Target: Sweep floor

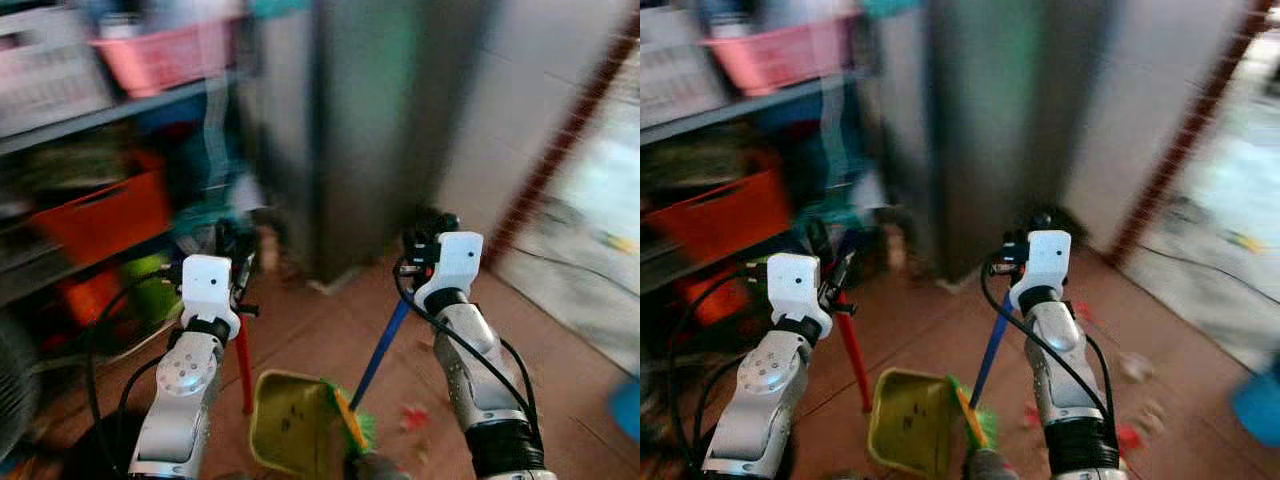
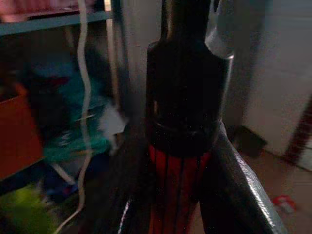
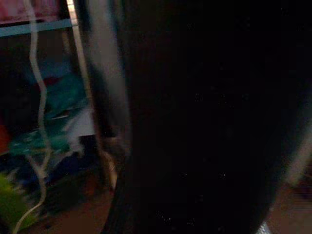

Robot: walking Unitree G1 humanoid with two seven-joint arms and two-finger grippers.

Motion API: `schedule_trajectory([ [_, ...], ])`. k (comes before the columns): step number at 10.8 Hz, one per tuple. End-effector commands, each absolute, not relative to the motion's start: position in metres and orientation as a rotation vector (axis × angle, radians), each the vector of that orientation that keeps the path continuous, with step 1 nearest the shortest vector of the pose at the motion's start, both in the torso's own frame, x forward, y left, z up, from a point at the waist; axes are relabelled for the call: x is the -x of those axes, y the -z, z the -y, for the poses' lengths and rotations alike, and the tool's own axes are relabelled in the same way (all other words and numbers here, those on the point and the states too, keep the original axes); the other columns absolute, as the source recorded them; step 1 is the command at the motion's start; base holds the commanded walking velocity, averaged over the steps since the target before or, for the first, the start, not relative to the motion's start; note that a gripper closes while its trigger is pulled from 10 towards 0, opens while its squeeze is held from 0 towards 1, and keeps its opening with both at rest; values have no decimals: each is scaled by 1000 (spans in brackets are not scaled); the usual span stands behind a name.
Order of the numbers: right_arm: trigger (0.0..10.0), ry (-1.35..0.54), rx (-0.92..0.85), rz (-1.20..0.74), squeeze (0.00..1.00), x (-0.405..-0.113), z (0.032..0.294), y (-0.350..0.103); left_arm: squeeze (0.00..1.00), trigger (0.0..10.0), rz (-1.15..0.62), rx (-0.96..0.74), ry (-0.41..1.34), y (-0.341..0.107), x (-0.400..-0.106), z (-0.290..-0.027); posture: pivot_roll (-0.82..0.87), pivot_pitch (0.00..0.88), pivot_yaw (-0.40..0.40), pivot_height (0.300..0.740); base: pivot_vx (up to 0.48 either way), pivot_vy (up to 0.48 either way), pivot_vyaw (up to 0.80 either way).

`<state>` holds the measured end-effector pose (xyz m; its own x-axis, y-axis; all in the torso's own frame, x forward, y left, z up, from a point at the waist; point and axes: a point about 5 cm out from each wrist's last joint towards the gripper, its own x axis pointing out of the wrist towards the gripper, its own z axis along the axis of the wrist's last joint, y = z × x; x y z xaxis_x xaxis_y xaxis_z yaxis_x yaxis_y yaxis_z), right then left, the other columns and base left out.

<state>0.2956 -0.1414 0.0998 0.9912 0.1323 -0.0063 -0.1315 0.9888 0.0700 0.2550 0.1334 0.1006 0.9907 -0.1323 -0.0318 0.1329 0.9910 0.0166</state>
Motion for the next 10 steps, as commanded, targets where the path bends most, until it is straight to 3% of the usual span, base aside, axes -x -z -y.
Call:
schedule_trajectory([
  [1, 10000, -124, -56, -49, 0, -293, 145, -94, 0, 10000, 10, 8, 165, -110, -254, -129, 11, 0, 19, 740, 0, 0, 0],
  [3, 10000, -121, -58, -47, 0, -294, 147, -97, 0, 10000, 4, 24, 178, -110, -254, -128, 7, 0, 16, 740, 0, 0, 0],
  [6, 10000, -72, -154, 60, 0, -310, 148, -133, 0, 10000, 12, 29, 150, -111, -256, -131, 6, 0, 17, 740, 0, 0, -800],
  [10, 10000, 19, -89, 161, 0, -323, 164, -162, 0, 10000, 23, -5, 139, -113, -258, -134, 8, 0, 24, 740, 0, 0, -800],
])
